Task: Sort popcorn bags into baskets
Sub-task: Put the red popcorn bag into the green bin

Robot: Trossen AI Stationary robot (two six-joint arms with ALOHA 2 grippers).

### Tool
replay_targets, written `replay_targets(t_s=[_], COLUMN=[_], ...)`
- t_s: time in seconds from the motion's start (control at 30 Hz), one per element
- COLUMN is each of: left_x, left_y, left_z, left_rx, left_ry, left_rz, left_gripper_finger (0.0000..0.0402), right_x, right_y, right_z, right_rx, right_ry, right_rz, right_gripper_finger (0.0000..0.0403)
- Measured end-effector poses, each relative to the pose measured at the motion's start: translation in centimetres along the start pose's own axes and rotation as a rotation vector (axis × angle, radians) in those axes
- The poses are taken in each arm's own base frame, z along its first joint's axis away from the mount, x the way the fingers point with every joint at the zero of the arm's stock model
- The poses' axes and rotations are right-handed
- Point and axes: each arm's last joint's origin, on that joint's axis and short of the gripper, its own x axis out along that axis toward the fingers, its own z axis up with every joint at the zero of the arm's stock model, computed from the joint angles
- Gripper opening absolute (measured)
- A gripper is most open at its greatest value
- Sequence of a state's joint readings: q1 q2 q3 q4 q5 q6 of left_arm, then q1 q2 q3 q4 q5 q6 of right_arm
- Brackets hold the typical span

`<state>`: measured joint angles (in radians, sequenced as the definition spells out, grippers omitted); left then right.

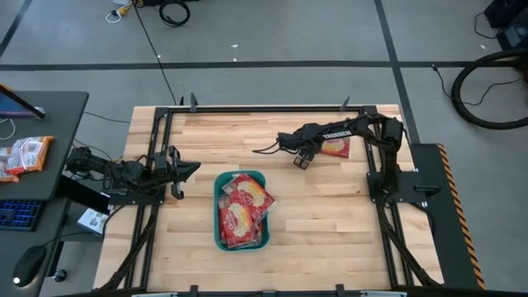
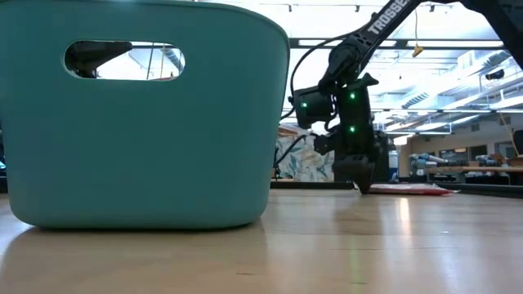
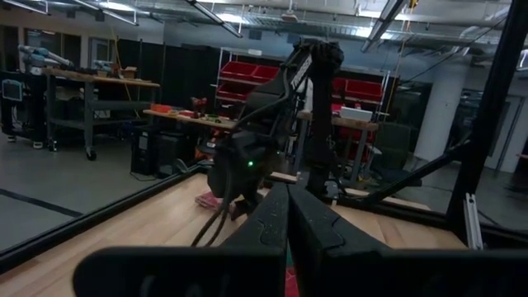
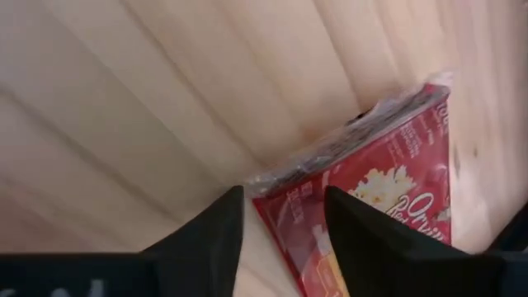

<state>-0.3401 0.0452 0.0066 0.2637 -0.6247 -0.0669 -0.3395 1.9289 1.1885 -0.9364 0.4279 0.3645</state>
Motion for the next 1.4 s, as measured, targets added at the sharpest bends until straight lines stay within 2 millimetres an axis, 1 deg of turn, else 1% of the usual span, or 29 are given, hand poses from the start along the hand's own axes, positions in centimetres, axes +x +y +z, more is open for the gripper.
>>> replay_targets(t_s=[0.1, 0.23, 0.27, 0.3, 0.43, 0.5, 0.6, 0.7, 0.83, 0.97, 1.07, 1.13, 1.4], left_x=[0.0, 0.0, 0.0, 0.0, 0.0, 0.0, 0.0, 0.0, 0.0, 0.0, 0.0, 0.0, 0.0], left_y=[0.0, 0.0, 0.0, 0.0, 0.0, 0.0, 0.0, 0.0, 0.0, 0.0, 0.0, 0.0, 0.0], left_z=[0.0, 0.0, 0.0, 0.0, 0.0, 0.0, 0.0, 0.0, 0.0, 0.0, 0.0, 0.0, 0.0], left_rx=[0.000, 0.000, 0.000, 0.000, -0.006, -0.006, -0.006, -0.006, -0.007, -0.008, -0.009, -0.011, -0.027], left_ry=[0.000, 0.000, 0.001, 0.000, 0.000, 0.000, 0.000, 0.000, 0.000, 0.000, 0.000, 0.000, -0.001], left_rz=[0.000, 0.000, -0.001, 0.000, -0.001, -0.001, -0.001, -0.001, 0.000, 0.000, 0.000, 0.000, 0.000], left_gripper_finger=[0.0007, 0.0007, 0.0007, 0.0007, 0.0007, 0.0007, 0.0007, 0.0007, 0.0007, 0.0007, 0.0007, 0.0007, 0.0007], right_x=[0.2, 0.3, 0.3, 0.3, 0.2, -0.3, -2.1, -4.2, -7.5, -10.4, -12.5, -14.0, -19.5], right_y=[-0.1, 0.0, 0.1, 0.1, 0.4, 0.6, 1.0, 1.6, 2.7, 3.9, 4.4, 4.5, 3.1], right_z=[-0.1, 0.0, 0.0, 0.0, -0.2, -0.6, -0.9, -1.8, -2.9, -4.1, -4.9, -5.5, -8.9], right_rx=[-0.022, -0.072, -0.093, -0.114, -0.167, -0.210, -0.240, -0.273, -0.290, -0.311, -0.311, -0.311, -0.250], right_ry=[0.008, 0.003, 0.001, -0.003, -0.003, 0.015, -0.013, -0.048, -0.145, -0.262, -0.359, -0.418, -0.650], right_rz=[0.014, 0.046, 0.050, 0.051, 0.031, 0.024, 0.032, 0.070, 0.213, 0.366, 0.471, 0.524, 0.681], right_gripper_finger=[0.0132, 0.0039, 0.0021, 0.0011, 0.0008, 0.0006, 0.0005, 0.0004, 0.0003, 0.0002, 0.0002, 0.0002, 0.0001])
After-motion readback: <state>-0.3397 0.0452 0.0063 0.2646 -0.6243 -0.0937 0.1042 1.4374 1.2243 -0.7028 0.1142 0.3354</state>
